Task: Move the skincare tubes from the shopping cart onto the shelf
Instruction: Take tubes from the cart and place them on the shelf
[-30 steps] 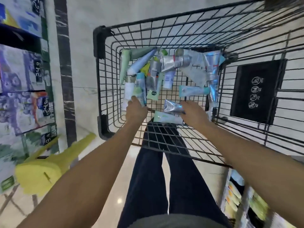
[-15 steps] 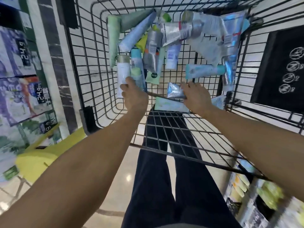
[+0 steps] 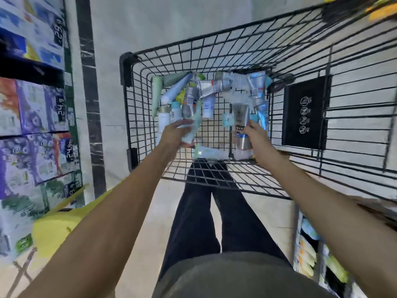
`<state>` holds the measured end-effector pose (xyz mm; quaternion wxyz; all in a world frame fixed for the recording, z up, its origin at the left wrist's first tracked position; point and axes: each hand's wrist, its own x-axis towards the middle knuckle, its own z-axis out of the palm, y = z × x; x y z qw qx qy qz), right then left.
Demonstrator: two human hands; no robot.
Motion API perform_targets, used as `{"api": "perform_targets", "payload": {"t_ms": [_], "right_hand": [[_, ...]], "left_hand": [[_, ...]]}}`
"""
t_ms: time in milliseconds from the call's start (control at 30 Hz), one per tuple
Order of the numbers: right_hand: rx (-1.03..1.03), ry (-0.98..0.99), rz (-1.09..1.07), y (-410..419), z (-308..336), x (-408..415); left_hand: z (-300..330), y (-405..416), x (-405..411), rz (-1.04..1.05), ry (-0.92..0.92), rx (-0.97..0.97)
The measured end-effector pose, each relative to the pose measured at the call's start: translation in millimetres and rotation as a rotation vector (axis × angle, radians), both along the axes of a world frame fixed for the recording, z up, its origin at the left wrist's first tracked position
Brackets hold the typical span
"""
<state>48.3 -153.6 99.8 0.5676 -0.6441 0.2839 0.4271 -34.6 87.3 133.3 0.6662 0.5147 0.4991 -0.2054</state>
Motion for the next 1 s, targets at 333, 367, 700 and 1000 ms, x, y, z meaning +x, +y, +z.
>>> {"api": "perform_targets", "payload": {"t_ms": [333, 367, 700, 1000], "right_hand": [[0.253, -0.102, -0.234, -22, 145, -11], [0.295, -0.104, -0.248, -23, 160, -12], [0.533, -0.337, -0.265, -45, 277, -52], [0.499, -0.470, -0.582, -53, 310, -161]], "left_hand": [[153, -14, 4, -0.031, -0.251, -0.220], [165, -16, 3, -0.070, -0.285, -0.184], [258, -34, -11, -0.361, -0.494, 0.172], [304, -67, -54, -0.420, -0.602, -0.112]]}}
